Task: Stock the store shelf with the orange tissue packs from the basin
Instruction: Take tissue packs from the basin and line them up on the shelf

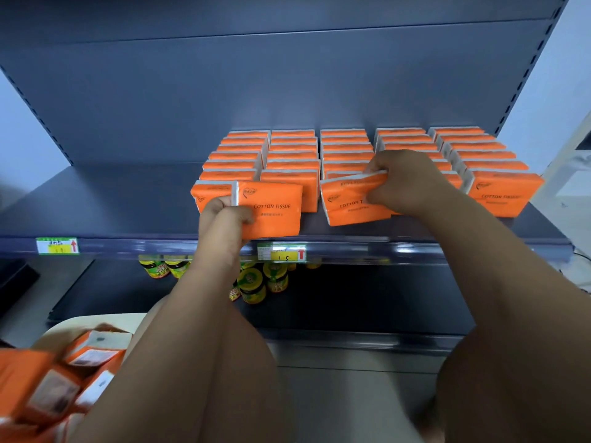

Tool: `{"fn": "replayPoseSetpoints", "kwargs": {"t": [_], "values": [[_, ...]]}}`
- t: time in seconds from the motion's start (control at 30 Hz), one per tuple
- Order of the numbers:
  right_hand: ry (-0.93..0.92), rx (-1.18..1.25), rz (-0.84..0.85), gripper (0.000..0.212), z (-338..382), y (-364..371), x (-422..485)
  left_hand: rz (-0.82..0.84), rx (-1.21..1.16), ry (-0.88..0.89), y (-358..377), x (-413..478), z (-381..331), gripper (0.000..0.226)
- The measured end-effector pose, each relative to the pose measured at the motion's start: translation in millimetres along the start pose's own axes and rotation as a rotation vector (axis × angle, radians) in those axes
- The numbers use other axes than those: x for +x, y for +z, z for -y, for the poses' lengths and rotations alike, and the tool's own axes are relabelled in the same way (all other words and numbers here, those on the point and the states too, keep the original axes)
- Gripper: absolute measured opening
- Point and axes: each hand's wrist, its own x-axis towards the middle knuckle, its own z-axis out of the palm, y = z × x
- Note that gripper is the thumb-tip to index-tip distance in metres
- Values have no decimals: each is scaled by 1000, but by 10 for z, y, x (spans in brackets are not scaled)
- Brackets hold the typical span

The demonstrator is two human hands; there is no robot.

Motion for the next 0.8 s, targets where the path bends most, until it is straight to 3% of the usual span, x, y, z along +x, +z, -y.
{"fn": "replayPoseSetpoints", "kwargs": {"t": [0.3, 0.53, 0.63, 0.8], "values": [[72, -212, -4, 54, 51, 121, -19, 8, 2, -14, -37, -20, -15, 30], [16, -272, -37, 57, 117, 100, -113, 59, 67, -17, -27, -32, -22, 41], [-135, -139, -111, 58, 217, 141, -178, 59, 70, -13, -15, -10, 8, 41], [-283, 209, -10, 58, 402, 283, -236, 154, 78, 16, 77, -40, 12, 43]]}}
